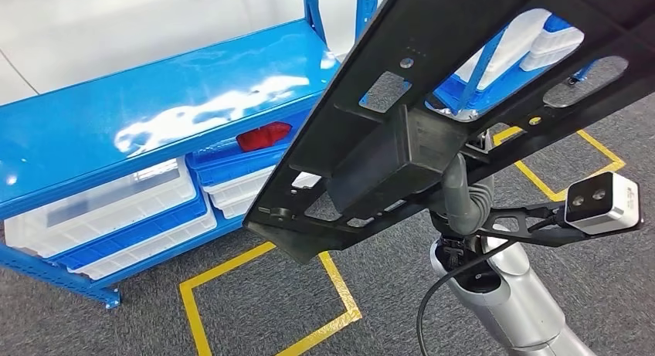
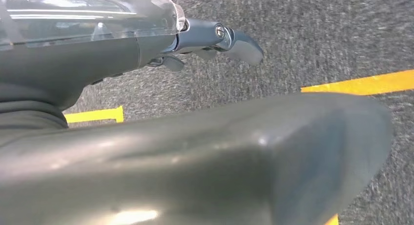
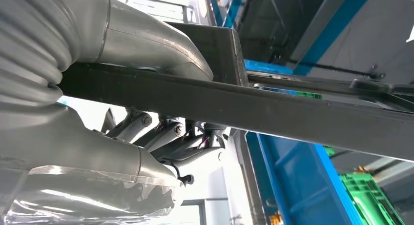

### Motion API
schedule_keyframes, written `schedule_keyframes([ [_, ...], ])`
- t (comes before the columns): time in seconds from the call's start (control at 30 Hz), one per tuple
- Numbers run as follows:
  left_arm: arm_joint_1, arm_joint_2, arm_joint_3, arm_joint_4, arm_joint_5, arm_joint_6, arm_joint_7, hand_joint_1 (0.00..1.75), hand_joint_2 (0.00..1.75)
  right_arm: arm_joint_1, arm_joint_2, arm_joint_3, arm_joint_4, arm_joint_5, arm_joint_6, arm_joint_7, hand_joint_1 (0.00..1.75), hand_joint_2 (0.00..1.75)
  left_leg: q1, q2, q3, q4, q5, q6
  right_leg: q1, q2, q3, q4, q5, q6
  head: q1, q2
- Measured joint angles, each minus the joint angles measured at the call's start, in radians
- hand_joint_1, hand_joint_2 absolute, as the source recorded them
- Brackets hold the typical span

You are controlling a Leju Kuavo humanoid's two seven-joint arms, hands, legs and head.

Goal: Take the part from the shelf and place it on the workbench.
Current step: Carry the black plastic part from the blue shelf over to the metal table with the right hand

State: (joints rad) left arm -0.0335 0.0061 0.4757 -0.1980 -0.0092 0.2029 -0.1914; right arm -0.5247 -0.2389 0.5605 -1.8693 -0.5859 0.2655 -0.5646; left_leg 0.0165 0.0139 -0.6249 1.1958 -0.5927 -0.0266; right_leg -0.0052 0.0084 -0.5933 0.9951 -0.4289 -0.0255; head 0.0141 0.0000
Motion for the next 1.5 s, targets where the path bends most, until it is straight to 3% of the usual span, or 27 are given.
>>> schedule_keyframes([
  [0.07,0.005,0.001,0.001,0.000,0.004,-0.007,-0.003,0.00,0.00,0.003,0.000,0.004,0.002,-0.004,0.001,-0.005,1.75,1.75,0.000,-0.007,-0.044,0.091,-0.022,-0.002,0.001,0.025,-0.001,0.002,0.001,-0.001,0.000,0.000],
  [0.1,0.006,0.001,0.001,0.000,0.006,-0.010,-0.004,0.00,0.00,0.004,0.000,0.005,0.004,-0.006,0.001,-0.006,1.75,1.75,0.001,-0.008,-0.042,0.083,-0.003,-0.001,0.001,0.038,-0.001,0.004,0.001,-0.001,0.000,0.000],
  [0.13,0.007,0.001,0.001,0.000,0.007,-0.011,-0.005,0.00,0.00,0.005,0.000,0.007,0.005,-0.008,0.002,-0.006,1.75,1.75,0.002,-0.013,-0.020,0.034,0.032,0.000,0.001,0.052,-0.001,0.006,0.000,0.000,0.000,0.000],
  [0.2,0.008,0.001,0.002,0.000,0.007,-0.012,-0.007,0.00,0.00,0.004,0.000,0.008,0.006,-0.011,0.002,-0.008,1.75,1.75,0.008,-0.061,0.042,-0.107,0.098,0.004,0.000,0.079,-0.004,0.014,-0.001,0.007,0.000,0.000],
  [0.27,0.009,0.001,0.002,0.000,0.007,-0.013,-0.009,0.00,0.00,0.002,-0.001,0.009,0.007,-0.012,0.002,-0.010,1.75,1.75,0.010,-0.103,0.074,-0.179,0.117,0.009,-0.003,0.103,-0.014,0.021,0.002,0.019,0.000,0.000],
  [0.33,0.007,0.001,0.003,0.000,0.007,-0.014,-0.010,0.00,0.00,0.002,-0.001,0.010,0.008,-0.013,0.001,-0.011,1.75,1.75,0.008,-0.091,0.076,-0.184,0.117,0.016,-0.007,0.128,-0.024,0.020,0.009,0.034,0.000,0.000],
  [0.37,0.006,0.000,0.003,0.000,0.008,-0.014,-0.011,0.00,0.00,0.003,-0.003,0.010,0.008,-0.013,0.001,-0.012,1.75,1.75,0.008,-0.077,0.077,-0.188,0.120,0.022,-0.007,0.127,-0.028,0.022,0.008,0.040,0.000,0.000],
  [0.43,0.006,-0.001,0.003,0.000,0.008,-0.014,-0.011,0.00,0.00,0.001,-0.006,0.010,0.008,-0.013,0.001,-0.012,1.75,1.75,0.010,-0.047,0.080,-0.198,0.127,0.037,-0.004,0.081,-0.054,0.074,-0.025,0.049,0.007,0.000],
  [0.5,0.008,-0.001,0.003,0.000,0.008,-0.014,-0.012,0.00,0.00,0.000,-0.007,0.010,0.008,-0.014,0.001,-0.012,1.75,1.75,0.006,-0.018,0.079,-0.200,0.129,0.044,-0.005,0.019,-0.115,0.202,-0.090,0.055,0.013,0.000],
  [0.57,0.010,-0.001,0.003,0.000,0.008,-0.017,-0.012,0.00,0.00,0.003,-0.008,0.011,0.009,-0.016,-0.001,-0.012,1.75,1.75,0.002,0.011,0.078,-0.199,0.127,0.045,-0.008,0.000,-0.163,0.307,-0.123,0.059,0.014,0.000],
  [0.6,0.010,-0.001,0.003,0.000,0.007,-0.021,-0.012,0.00,0.00,0.004,-0.009,0.011,0.009,-0.018,-0.004,-0.013,1.75,1.75,0.001,0.025,0.079,-0.199,0.127,0.044,-0.010,-0.003,-0.160,0.307,-0.113,0.059,0.014,0.000],
  [0.63,0.010,0.000,0.003,0.000,0.004,-0.026,-0.011,0.00,0.00,0.004,-0.013,0.011,0.008,-0.020,-0.010,-0.017,1.75,1.75,0.000,0.038,0.080,-0.199,0.125,0.043,-0.010,-0.009,-0.135,0.264,-0.087,0.058,0.014,0.000],
  [0.7,0.009,0.005,0.003,0.000,-0.006,-0.036,-0.007,0.00,0.00,0.008,-0.022,0.011,0.003,-0.024,-0.029,-0.026,1.75,1.75,-0.002,0.058,0.084,-0.198,0.121,0.038,-0.004,-0.048,-0.052,0.115,-0.030,0.050,0.014,0.000],
  [0.77,0.011,0.013,0.003,0.000,-0.020,-0.045,-0.001,0.00,0.00,0.019,-0.034,0.011,-0.009,-0.028,-0.052,-0.036,1.75,1.75,-0.007,0.074,0.088,-0.198,0.117,0.029,0.006,-0.080,-0.006,0.026,-0.010,0.036,0.013,0.000],
  [0.8,0.013,0.020,0.003,0.000,-0.027,-0.047,0.001,0.00,0.00,0.028,-0.041,0.011,-0.015,-0.029,-0.063,-0.042,1.75,1.75,-0.009,0.082,0.090,-0.199,0.115,0.024,0.011,-0.082,-0.005,0.017,-0.013,0.030,0.013,0.000],
  [0.87,0.015,0.033,0.002,0.000,-0.035,-0.047,0.003,0.00,0.00,0.052,-0.057,0.011,-0.024,-0.022,-0.079,-0.061,1.75,1.75,-0.006,0.093,0.094,-0.198,0.109,0.013,0.010,-0.059,-0.007,0.013,-0.008,0.019,0.012,0.000],
  [0.93,0.019,0.043,0.003,0.000,-0.036,-0.045,0.003,0.00,0.00,0.080,-0.069,0.009,-0.027,-0.002,-0.079,-0.090,1.75,1.75,-0.002,0.058,0.080,-0.158,0.076,0.004,0.005,-0.038,-0.005,0.005,-0.003,0.006,0.011,0.000],
  [1.0,0.028,0.051,0.005,0.000,-0.033,-0.044,0.001,0.00,0.00,0.118,-0.072,0.002,-0.025,0.035,-0.052,-0.115,1.75,1.75,0.000,0.008,0.028,-0.039,0.009,0.001,0.003,-0.016,-0.004,0.002,-0.001,-0.003,0.007,0.000],
  [1.03,0.034,0.054,0.007,0.000,-0.032,-0.044,0.000,0.00,0.00,0.142,-0.070,-0.005,-0.025,0.058,-0.032,-0.123,1.75,1.75,0.000,-0.003,-0.006,0.032,-0.021,0.000,0.004,-0.004,-0.004,0.002,-0.001,-0.004,0.006,0.000],
  [1.07,0.039,0.055,0.010,0.000,-0.030,-0.044,-0.002,0.00,0.00,0.165,-0.067,-0.013,-0.024,0.082,-0.015,-0.127,1.75,1.75,-0.001,-0.006,-0.031,0.083,-0.033,-0.001,0.005,0.009,-0.003,0.003,-0.001,-0.005,0.005,0.000],
  [1.1,0.043,0.057,0.013,0.000,-0.029,-0.044,-0.004,0.00,0.00,0.185,-0.065,-0.021,-0.023,0.102,-0.002,-0.128,1.75,1.75,-0.001,-0.008,-0.041,0.097,-0.025,0.000,0.005,0.024,-0.003,0.004,-0.001,-0.005,0.005,0.000],
  [1.17,0.047,0.058,0.019,0.000,-0.027,-0.044,-0.007,0.00,0.00,0.211,-0.058,-0.037,-0.022,0.127,0.010,-0.130,1.75,1.75,0.000,-0.019,-0.007,0.007,0.046,0.004,0.005,0.054,0.000,0.007,-0.002,-0.003,0.004,0.000],
  [1.23,0.047,0.059,0.026,0.000,-0.025,-0.044,-0.007,0.00,0.00,0.225,-0.051,-0.053,-0.021,0.145,0.016,-0.130,1.75,1.75,0.003,-0.065,0.050,-0.129,0.107,0.011,0.005,0.081,-0.003,0.013,-0.004,0.002,0.004,0.000],
  [1.3,0.044,0.058,0.033,0.000,-0.021,-0.043,-0.006,0.00,0.00,0.231,-0.039,-0.066,-0.019,0.163,0.023,-0.130,1.75,1.75,0.002,-0.093,0.071,-0.184,0.118,0.017,0.002,0.105,-0.012,0.018,-0.001,0.014,0.004,0.000],
  [1.37,0.035,0.053,0.040,0.000,-0.014,-0.044,-0.005,0.00,0.00,0.231,-0.027,-0.073,-0.017,0.170,0.029,-0.130,1.75,1.75,0.000,-0.074,0.073,-0.190,0.121,0.026,-0.003,0.123,-0.019,0.019,0.003,0.028,0.004,0.000],
  [1.43,0.029,0.046,0.048,0.000,-0.010,-0.048,-0.011,0.00,0.00,0.225,-0.018,-0.075,-0.017,0.174,0.023,-0.129,1.75,1.75,0.001,-0.048,0.078,-0.197,0.128,0.039,-0.001,0.085,-0.035,0.050,-0.018,0.038,0.007,0.000],
  [1.5,0.027,0.041,0.054,0.000,-0.011,-0.054,-0.018,0.00,0.00,0.217,-0.011,-0.072,-0.018,0.178,0.002,-0.128,1.75,1.75,-0.002,-0.021,0.080,-0.201,0.130,0.048,-0.001,0.022,-0.087,0.160,-0.080,0.047,0.012,0.000],
])
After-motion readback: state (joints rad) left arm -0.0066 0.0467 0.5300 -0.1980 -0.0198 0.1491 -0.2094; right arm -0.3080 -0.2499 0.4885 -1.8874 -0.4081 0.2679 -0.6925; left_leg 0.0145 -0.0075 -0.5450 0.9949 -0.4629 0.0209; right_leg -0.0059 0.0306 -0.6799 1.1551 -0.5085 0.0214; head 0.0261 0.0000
